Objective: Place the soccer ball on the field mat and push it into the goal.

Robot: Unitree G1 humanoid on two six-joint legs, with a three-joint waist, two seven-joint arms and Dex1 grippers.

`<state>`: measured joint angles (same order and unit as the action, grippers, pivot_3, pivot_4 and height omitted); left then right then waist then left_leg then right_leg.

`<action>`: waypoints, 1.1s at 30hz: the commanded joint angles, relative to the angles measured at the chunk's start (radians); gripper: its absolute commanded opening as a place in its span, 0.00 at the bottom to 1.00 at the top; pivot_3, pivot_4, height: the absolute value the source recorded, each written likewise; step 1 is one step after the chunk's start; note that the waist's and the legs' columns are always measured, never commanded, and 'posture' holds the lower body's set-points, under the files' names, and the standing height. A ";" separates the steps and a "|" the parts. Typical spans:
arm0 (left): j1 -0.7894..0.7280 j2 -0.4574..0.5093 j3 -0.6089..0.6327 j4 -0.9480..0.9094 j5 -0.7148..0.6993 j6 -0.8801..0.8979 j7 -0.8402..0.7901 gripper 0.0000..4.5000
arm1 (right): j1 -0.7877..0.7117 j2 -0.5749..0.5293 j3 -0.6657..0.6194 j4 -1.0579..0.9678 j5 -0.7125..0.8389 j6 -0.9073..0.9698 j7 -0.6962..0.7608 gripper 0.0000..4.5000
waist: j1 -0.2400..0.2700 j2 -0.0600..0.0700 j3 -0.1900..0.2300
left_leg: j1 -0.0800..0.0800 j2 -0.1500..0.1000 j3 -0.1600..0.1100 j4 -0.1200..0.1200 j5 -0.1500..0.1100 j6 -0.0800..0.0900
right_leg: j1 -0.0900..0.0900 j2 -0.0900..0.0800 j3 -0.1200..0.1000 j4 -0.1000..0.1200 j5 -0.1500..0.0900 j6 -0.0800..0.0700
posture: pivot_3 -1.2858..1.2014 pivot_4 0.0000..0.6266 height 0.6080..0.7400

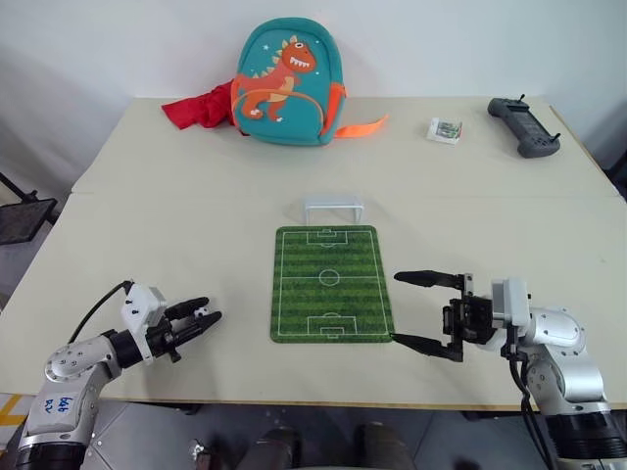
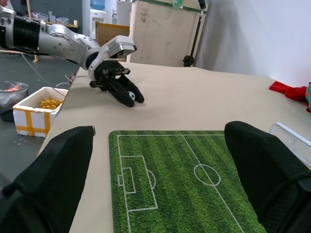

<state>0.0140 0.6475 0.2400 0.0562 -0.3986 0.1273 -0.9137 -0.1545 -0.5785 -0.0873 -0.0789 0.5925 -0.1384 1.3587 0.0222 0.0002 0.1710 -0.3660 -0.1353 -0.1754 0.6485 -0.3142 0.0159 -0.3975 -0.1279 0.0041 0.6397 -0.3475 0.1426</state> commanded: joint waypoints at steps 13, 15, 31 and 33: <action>-0.389 0.059 -0.354 -0.264 0.081 0.203 -0.127 0.19 | -0.020 -0.228 -0.142 0.203 0.006 -0.011 0.173 1.00 | 0.012 0.000 0.000 | -0.002 -0.002 0.000 0.002 0.001 0.002 | 0.001 -0.001 0.000 -0.003 0.002 0.003 | 0.52 0.24 1.00; -0.455 -0.016 -0.450 -0.239 0.114 0.230 -0.103 0.19 | 0.004 -0.244 -0.167 0.216 0.009 -0.025 0.179 1.00 | 0.005 0.000 0.000 | -0.002 -0.002 0.001 0.001 0.000 0.002 | 0.001 -0.001 0.000 -0.003 0.002 0.004 | 0.52 0.24 1.00; -0.441 -0.218 -0.632 -0.152 0.271 0.163 -0.020 0.19 | 0.191 -0.178 -0.217 0.010 0.023 -0.020 0.050 1.00 | 0.008 -0.002 0.002 | -0.003 0.000 0.011 0.006 0.000 0.003 | -0.004 0.003 0.002 0.000 0.005 0.006 | 0.52 0.24 1.00; -0.438 -0.220 -0.632 -0.142 0.282 0.157 -0.014 0.19 | 0.185 -0.173 -0.210 0.010 0.020 -0.020 0.044 1.00 | 0.009 -0.003 0.002 | -0.003 0.000 0.011 0.006 0.000 0.003 | -0.003 0.003 0.002 -0.001 0.005 0.006 | 0.52 0.24 1.00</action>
<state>-0.4271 0.4310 -0.3945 -0.0682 -0.1255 0.3038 -0.9317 0.0288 -0.7589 -0.2801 -0.0380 0.6002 -0.1520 1.4101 0.0311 -0.0023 0.1726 -0.3689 -0.1354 -0.1647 0.6548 -0.3143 0.0192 -0.4007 -0.1248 0.0065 0.6390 -0.3421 0.1487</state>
